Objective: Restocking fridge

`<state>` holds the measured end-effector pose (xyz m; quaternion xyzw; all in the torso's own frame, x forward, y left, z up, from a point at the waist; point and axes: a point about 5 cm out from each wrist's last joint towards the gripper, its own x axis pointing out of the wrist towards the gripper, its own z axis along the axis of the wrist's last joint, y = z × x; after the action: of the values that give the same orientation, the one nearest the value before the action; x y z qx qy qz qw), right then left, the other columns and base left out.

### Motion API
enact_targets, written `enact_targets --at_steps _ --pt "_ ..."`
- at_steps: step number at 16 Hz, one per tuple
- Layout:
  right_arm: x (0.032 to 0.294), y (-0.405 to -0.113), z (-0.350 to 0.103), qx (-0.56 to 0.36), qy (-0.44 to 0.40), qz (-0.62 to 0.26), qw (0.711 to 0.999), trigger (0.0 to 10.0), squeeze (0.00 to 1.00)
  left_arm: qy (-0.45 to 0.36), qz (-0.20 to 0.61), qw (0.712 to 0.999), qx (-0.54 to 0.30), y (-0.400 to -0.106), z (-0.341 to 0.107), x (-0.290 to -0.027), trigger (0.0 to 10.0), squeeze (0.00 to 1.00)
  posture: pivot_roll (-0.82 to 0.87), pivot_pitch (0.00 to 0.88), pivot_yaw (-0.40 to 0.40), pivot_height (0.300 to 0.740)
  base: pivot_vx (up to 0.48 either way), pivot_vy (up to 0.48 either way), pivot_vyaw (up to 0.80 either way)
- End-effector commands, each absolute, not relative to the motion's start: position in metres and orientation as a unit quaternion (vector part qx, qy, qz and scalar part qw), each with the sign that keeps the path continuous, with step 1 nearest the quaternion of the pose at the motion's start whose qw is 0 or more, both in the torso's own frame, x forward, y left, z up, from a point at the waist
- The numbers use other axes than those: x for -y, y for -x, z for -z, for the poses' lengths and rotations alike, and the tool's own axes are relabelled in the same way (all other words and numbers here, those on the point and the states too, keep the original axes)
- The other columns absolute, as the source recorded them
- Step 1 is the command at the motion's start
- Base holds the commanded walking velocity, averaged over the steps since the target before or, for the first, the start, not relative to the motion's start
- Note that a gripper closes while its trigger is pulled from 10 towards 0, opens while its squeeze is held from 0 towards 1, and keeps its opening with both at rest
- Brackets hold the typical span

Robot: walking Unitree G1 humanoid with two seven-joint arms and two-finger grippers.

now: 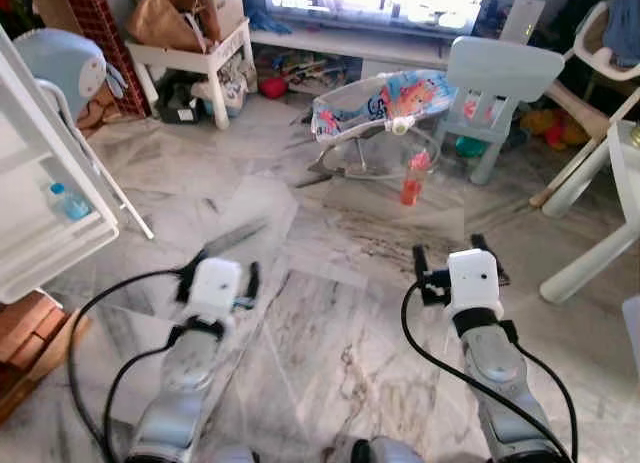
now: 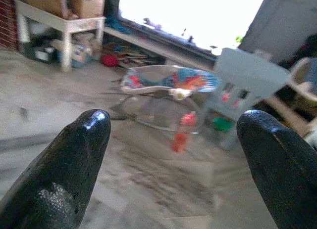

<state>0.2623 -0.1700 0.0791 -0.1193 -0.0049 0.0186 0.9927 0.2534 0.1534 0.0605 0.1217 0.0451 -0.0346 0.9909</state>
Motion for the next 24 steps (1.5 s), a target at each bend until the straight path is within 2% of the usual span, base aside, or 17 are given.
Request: enact_targets --at_steps 1,4,6,8,9,13,15,24 --pt "0.172 -0.263 -0.078 0.003 0.106 -0.012 0.994 10.0 0.0 -0.109 0.02 0.993 -0.036 -0.25 -0.064 -0.158 10.0 0.0 0.07 0.066 -0.024 0.74 0.0 0.0 0.0" --pt "0.165 -0.258 -0.074 -0.001 0.082 -0.036 0.996 10.0 0.0 -0.116 -0.007 0.992 -0.054 -0.236 -0.056 -0.172 10.0 0.0 0.07 0.051 -0.032 0.74 0.0 0.0 0.0" --pt "0.173 -0.252 -0.07 -0.016 0.076 -0.027 0.997 10.0 0.0 -0.122 -0.008 0.991 -0.054 -0.229 -0.056 -0.176 10.0 0.0 0.08 0.042 -0.046 0.74 0.0 0.0 0.0" --pt "0.183 -0.246 -0.067 -0.032 0.012 -0.005 0.999 10.0 0.0 -0.122 -0.016 0.991 -0.052 -0.227 -0.058 -0.177 10.0 0.0 0.09 0.036 -0.055 0.74 0.0 0.0 0.0" --pt "0.189 -0.248 -0.065 -0.034 0.042 0.016 0.998 10.0 0.0 -0.119 -0.012 0.991 -0.052 -0.228 -0.058 -0.176 10.0 0.0 0.09 0.036 -0.055 0.74 0.0 0.0 0.0" --pt "0.184 -0.256 -0.074 -0.012 0.037 -0.007 0.999 10.0 0.0 -0.094 -0.01 0.994 -0.055 -0.237 -0.062 -0.171 10.0 0.0 0.08 0.033 -0.058 0.74 0.0 0.0 0.0" --pt "0.183 -0.257 -0.07 -0.036 0.024 -0.003 0.999 10.0 0.0 -0.1 -0.004 0.993 -0.057 -0.241 -0.062 -0.173 10.0 0.0 0.08 0.029 -0.058 0.74 0.0 0.0 -0.8" --pt "0.187 -0.27 -0.077 -0.019 0.04 0.009 0.999 10.0 0.0 -0.098 -0.005 0.994 -0.051 -0.249 -0.067 -0.176 10.0 0.0 0.07 0.043 -0.036 0.74 0.0 0.057 -0.8"
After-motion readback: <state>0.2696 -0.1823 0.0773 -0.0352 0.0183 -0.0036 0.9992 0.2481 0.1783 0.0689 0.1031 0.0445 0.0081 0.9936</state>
